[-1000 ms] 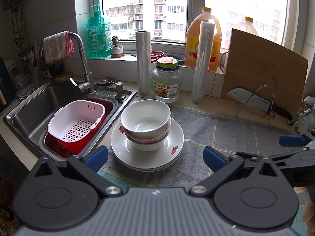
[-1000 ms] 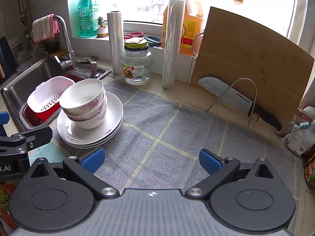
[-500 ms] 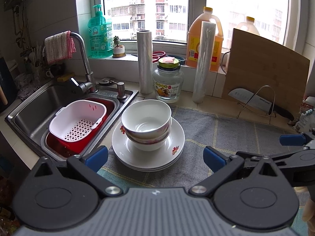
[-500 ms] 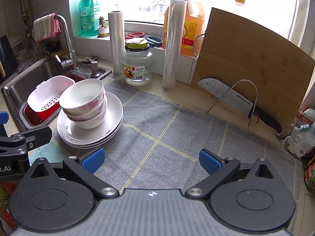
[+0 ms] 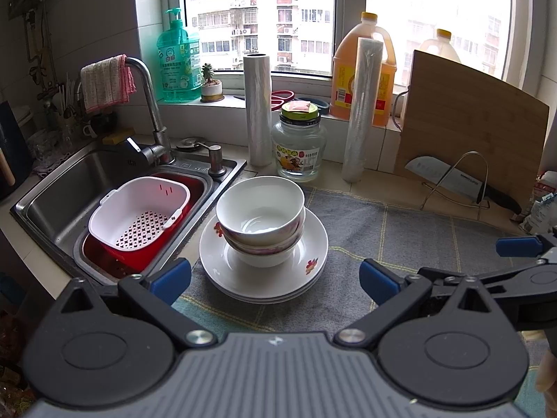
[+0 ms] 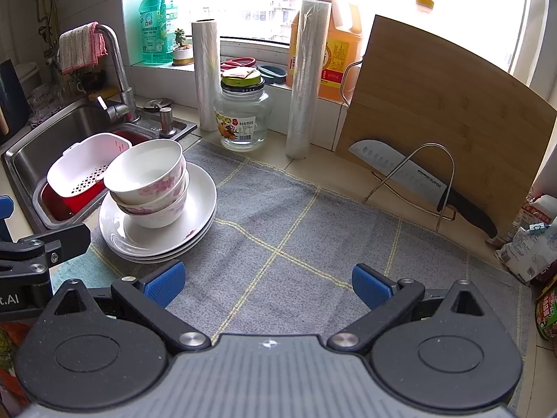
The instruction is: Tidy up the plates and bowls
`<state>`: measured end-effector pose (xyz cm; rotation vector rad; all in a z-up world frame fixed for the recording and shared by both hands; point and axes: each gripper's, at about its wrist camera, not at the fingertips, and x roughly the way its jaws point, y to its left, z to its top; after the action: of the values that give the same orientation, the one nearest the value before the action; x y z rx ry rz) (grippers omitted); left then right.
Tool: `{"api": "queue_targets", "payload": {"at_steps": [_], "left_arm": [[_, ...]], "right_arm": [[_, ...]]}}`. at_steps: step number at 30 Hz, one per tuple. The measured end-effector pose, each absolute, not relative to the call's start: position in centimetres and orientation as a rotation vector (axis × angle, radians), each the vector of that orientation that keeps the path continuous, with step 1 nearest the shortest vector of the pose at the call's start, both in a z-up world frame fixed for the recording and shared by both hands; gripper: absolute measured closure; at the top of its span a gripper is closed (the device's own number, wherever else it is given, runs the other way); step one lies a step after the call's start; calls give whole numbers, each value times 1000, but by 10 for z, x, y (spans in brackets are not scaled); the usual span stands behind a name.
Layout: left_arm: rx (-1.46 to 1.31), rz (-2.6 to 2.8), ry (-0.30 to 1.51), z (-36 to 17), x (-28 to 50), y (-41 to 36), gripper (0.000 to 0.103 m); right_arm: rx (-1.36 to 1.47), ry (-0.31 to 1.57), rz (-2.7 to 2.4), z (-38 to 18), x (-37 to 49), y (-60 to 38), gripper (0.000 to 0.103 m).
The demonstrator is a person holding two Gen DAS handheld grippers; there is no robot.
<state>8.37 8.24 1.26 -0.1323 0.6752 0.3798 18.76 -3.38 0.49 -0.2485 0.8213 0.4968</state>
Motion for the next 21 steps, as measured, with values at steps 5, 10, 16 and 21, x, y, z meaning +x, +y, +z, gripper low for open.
{"api": "queue_targets", "payload": {"at_steps": [5, 10, 16, 21], "left_arm": [[-132, 381, 675, 12, 84, 83, 1], [-131, 384, 677, 12, 85, 81, 1], [-131, 382, 677, 12, 85, 82, 1], [-131, 381, 677, 12, 85, 81, 1]], "right_arm": [[-252, 821, 495, 5, 188, -34, 0], [-254, 820, 494, 5, 188, -34, 0], [-255, 821, 492, 5, 188, -34, 0], [-257, 822, 491, 5, 189, -35, 0]]}}
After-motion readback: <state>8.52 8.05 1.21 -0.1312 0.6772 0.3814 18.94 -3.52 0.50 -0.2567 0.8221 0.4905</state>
